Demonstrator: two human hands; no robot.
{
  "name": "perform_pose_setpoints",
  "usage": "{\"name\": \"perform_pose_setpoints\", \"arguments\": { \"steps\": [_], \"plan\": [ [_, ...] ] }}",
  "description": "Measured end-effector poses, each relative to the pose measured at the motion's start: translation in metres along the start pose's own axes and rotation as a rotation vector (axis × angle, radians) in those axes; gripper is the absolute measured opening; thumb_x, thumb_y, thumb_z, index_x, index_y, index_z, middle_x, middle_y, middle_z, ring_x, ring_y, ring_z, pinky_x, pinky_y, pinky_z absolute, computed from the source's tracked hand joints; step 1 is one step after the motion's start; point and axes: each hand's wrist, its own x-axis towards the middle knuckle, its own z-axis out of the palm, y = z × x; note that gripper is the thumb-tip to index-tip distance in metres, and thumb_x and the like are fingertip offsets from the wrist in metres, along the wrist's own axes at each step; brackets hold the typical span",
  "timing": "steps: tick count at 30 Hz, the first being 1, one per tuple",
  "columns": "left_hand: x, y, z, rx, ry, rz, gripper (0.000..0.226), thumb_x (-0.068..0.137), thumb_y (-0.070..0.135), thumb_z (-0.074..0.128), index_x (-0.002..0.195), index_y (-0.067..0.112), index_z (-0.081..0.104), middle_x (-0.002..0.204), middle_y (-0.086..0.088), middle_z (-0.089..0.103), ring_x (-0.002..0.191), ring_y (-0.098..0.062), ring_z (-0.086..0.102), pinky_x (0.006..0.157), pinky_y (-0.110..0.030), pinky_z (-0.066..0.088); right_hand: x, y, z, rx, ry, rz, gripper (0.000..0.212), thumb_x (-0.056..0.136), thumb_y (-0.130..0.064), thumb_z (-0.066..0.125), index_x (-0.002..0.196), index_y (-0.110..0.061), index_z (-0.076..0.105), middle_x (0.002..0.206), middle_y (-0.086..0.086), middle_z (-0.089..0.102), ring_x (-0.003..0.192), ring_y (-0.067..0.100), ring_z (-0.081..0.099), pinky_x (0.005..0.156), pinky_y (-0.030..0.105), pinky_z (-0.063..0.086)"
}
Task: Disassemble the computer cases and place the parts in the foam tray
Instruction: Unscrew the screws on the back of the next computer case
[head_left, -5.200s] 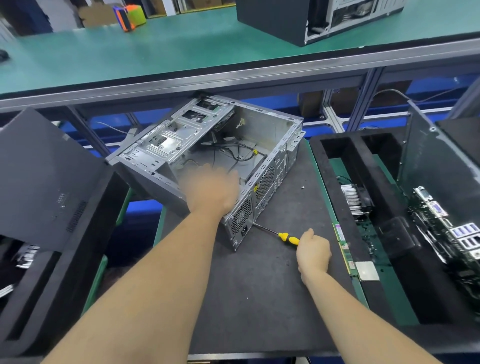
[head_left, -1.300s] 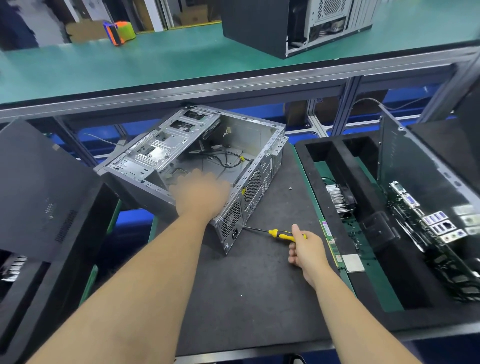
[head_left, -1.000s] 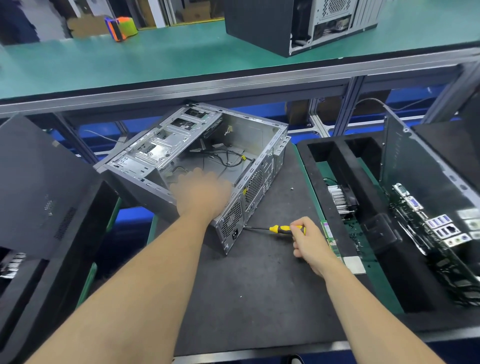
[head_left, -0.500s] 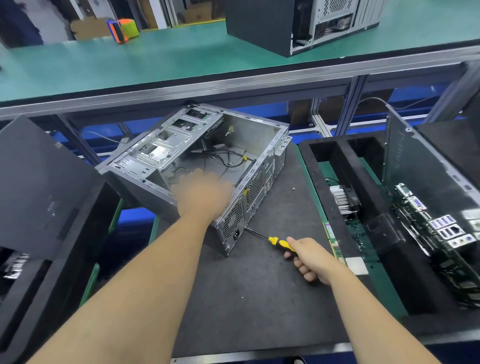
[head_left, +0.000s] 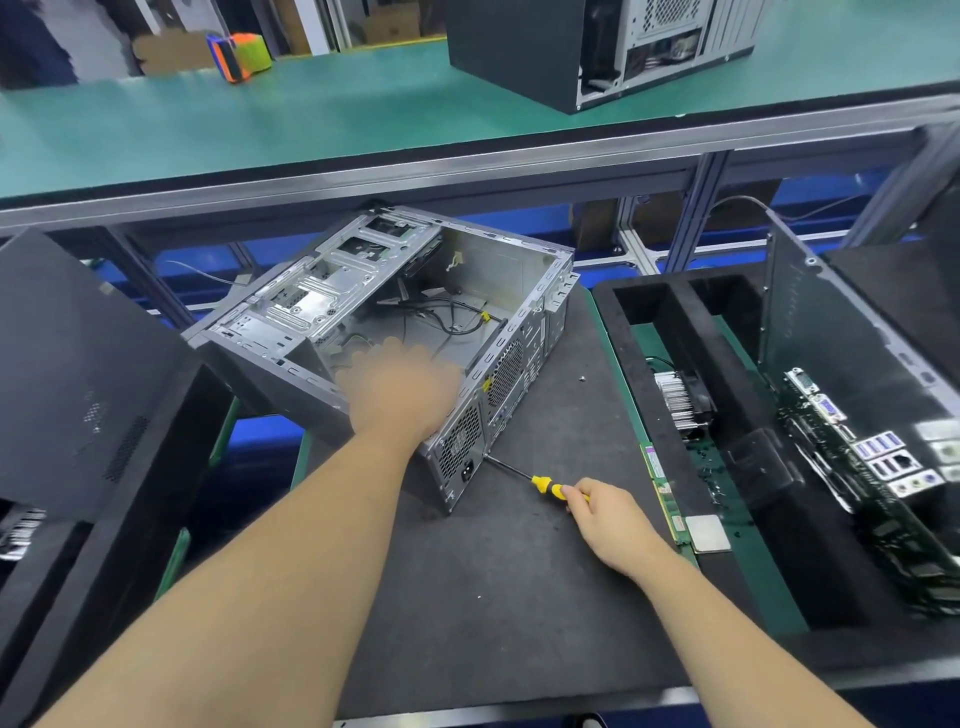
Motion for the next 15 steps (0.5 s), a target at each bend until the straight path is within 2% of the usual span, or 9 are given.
{"name": "perform_pose_setpoints", "arguments": {
  "steps": [3, 5, 8, 15],
  "plan": [
    [0.0, 0.0, 0.0, -0.004, 0.003, 0.001, 0.054, 0.095, 0.053, 0.029, 0.125, 0.021, 0.062, 0.131, -0.004, 0.049, 0.118, -0.038, 0.043, 0.1, -0.054, 0.031, -0.007, 0.001, 0.008, -0.05, 0.053, -0.061, 0.032, 0.105, -0.041, 0.043, 0.089, -0.014, 0.053, 0.062, -0.003, 0.049, 0.059, 0.022, 0.045, 0.056, 0.036, 0.032],
    [-0.001, 0.0, 0.0, -0.003, 0.002, 0.0, 0.055, 0.095, 0.054, 0.029, 0.125, 0.022, 0.062, 0.13, -0.004, 0.049, 0.118, -0.038, 0.043, 0.1, -0.054, 0.031, -0.011, -0.001, 0.011, -0.109, 0.086, -0.087, 0.028, 0.105, -0.042, 0.042, 0.092, -0.018, 0.049, 0.072, -0.003, 0.053, 0.068, 0.026, 0.048, 0.059, 0.037, 0.034],
    [0.0, -0.001, 0.0, 0.001, 0.008, 0.005, 0.056, 0.094, 0.054, 0.029, 0.126, 0.022, 0.062, 0.131, -0.004, 0.05, 0.118, -0.038, 0.043, 0.1, -0.054, 0.032, -0.012, -0.003, 0.011, -0.073, 0.134, -0.088, 0.026, 0.104, -0.039, 0.045, 0.098, -0.015, 0.051, 0.089, -0.001, 0.056, 0.081, 0.028, 0.052, 0.068, 0.039, 0.041],
    [0.0, -0.001, 0.001, 0.002, 0.004, 0.002, 0.057, 0.094, 0.054, 0.028, 0.127, 0.023, 0.061, 0.132, -0.004, 0.049, 0.119, -0.037, 0.043, 0.1, -0.055, 0.031, -0.019, -0.01, 0.012, 0.015, 0.191, -0.107, 0.025, 0.103, -0.028, 0.052, 0.091, -0.007, 0.047, 0.084, -0.001, 0.05, 0.078, 0.029, 0.048, 0.071, 0.041, 0.042]
  ]
}}
